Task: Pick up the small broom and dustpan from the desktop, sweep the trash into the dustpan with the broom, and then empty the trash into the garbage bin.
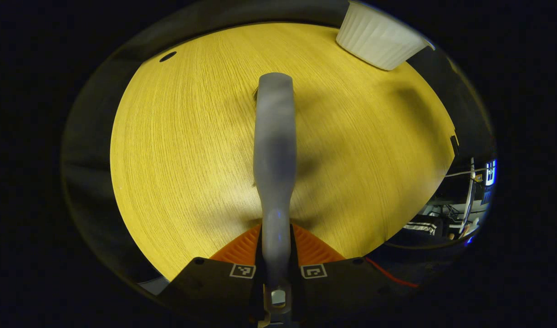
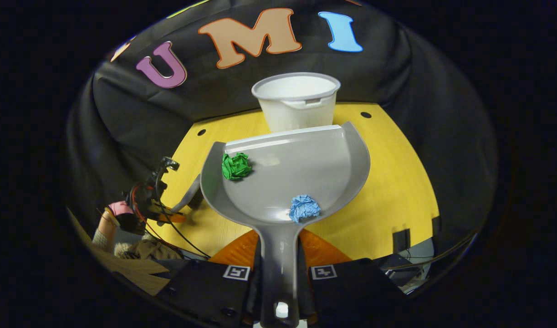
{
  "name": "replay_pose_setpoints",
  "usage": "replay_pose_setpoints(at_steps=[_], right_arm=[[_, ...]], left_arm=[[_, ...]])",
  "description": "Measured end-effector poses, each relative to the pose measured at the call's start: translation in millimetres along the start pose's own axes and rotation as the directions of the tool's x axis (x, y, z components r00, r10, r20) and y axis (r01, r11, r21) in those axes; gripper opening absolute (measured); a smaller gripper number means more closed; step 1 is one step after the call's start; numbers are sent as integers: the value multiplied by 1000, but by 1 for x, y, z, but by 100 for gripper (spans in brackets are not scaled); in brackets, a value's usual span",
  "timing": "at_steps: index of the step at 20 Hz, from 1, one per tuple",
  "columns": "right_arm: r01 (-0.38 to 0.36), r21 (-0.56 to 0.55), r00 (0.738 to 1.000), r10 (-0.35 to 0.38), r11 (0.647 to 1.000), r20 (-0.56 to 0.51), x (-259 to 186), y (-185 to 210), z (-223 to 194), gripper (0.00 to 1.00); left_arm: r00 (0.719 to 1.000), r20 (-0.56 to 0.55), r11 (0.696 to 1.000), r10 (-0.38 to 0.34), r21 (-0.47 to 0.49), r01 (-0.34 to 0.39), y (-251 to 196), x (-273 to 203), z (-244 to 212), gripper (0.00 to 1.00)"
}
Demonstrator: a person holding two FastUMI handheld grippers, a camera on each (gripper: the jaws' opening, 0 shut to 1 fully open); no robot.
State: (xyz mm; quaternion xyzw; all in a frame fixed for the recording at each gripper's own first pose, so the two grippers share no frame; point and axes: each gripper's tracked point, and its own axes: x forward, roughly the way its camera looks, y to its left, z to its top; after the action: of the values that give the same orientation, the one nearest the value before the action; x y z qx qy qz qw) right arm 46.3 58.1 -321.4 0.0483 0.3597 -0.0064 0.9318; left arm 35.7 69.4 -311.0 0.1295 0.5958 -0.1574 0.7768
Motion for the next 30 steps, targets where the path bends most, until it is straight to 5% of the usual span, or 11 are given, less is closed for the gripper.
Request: replay_pose_setpoints(at_steps=[4,10,15,18,25,30], right_arm=[[-20,16,999,21,1000,-27,-4,-2,8,30],[-18,-40,987,11,999,-163,-10,-30,90,30],[-11,-10,942,7,1000,-335,13,-43,134,34],[44,-58,902,-65,997,-426,17,-55,151,29],[87,-90,844,-121,992,-523,20,-56,166,34],[86,-102,866,-125,991,-485,7,-51,165,34]], left_arm=[[1000,-2,1000,11,-9,-11,1,1,-2,22],[999,-1,997,35,-62,-34,3,2,-5,22],[999,-1,990,38,-138,-37,1,1,-5,21],[999,0,984,39,-174,-38,-1,1,-4,22],[999,-16,983,32,-178,-34,-1,2,-5,22],[999,-19,987,29,-155,-31,-2,1,-6,21]])
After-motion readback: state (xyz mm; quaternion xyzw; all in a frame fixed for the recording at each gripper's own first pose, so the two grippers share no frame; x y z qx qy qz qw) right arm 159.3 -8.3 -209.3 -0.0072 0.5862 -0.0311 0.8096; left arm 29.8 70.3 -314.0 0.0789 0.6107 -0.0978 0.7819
